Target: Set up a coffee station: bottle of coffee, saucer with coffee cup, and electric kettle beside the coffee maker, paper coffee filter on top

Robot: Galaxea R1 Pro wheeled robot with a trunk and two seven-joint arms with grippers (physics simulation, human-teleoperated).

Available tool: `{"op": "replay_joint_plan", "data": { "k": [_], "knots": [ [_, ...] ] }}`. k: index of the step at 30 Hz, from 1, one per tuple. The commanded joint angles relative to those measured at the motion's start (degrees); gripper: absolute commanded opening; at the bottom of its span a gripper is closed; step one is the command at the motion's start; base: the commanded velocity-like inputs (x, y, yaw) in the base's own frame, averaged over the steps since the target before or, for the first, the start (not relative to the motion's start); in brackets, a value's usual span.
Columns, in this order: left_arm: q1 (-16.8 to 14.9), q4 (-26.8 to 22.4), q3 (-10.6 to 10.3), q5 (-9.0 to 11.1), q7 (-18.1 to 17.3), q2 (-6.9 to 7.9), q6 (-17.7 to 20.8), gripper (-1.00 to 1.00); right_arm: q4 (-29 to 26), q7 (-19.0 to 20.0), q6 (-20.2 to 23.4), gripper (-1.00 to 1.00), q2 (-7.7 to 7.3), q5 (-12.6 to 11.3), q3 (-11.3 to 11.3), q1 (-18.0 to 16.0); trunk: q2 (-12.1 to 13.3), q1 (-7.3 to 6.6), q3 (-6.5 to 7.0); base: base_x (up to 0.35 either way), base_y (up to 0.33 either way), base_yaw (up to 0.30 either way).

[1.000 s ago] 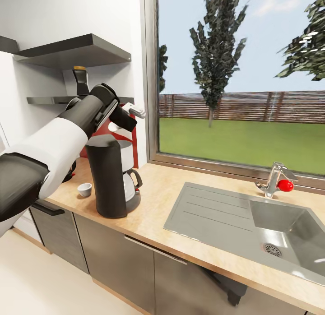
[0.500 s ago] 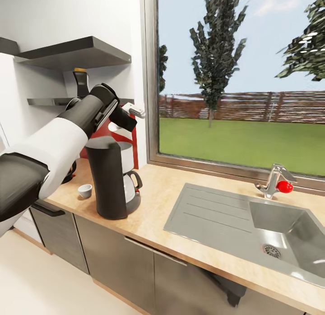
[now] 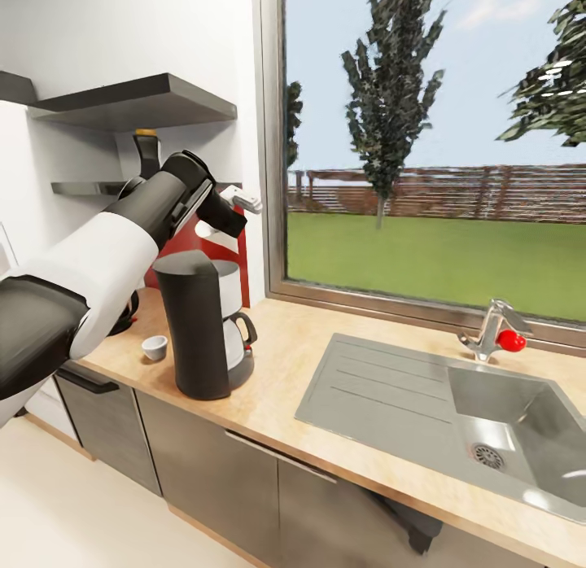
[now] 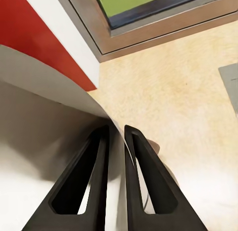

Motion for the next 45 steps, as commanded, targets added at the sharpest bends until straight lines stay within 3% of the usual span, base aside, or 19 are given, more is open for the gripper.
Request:
{"op": "replay_joint_plan", "data": {
  "k": [1, 16, 23, 45],
  "knots": [
    [-0.06, -0.03, -0.11, -0.71, -0.62, 0.01, 0.00, -1.00, 0.01, -0.02, -0.13, 1.00, -0.02, 0.59, 0.01, -0.04, 0.36, -0.22, 0.10, 0.000, 0.000, 0.000],
    [-0.07, 0.26, -0.02, -0.64, -0.67, 0.09, 0.00, -1.00, 0.01, -0.02, -0.13, 1.00, -0.02, 0.57, 0.01, -0.04, 6.37, -3.51, 2.79, 0.000, 0.000, 0.000],
    [-0.06, 3.63, -0.05, -0.62, -0.64, -0.08, -0.12, -1.00, 0.01, -0.02, -0.13, 1.00, -0.02, 0.61, 0.01, -0.04, 9.18, -5.05, 4.05, 0.000, 0.000, 0.000],
    [-0.06, 7.07, -0.50, -0.62, -0.64, -0.67, -0.16, -1.00, 0.01, -0.02, -0.13, 1.00, -0.02, 0.61, 0.01, -0.04, 9.18, -5.05, 4.05, 0.000, 0.000, 0.000]
  ]
}}
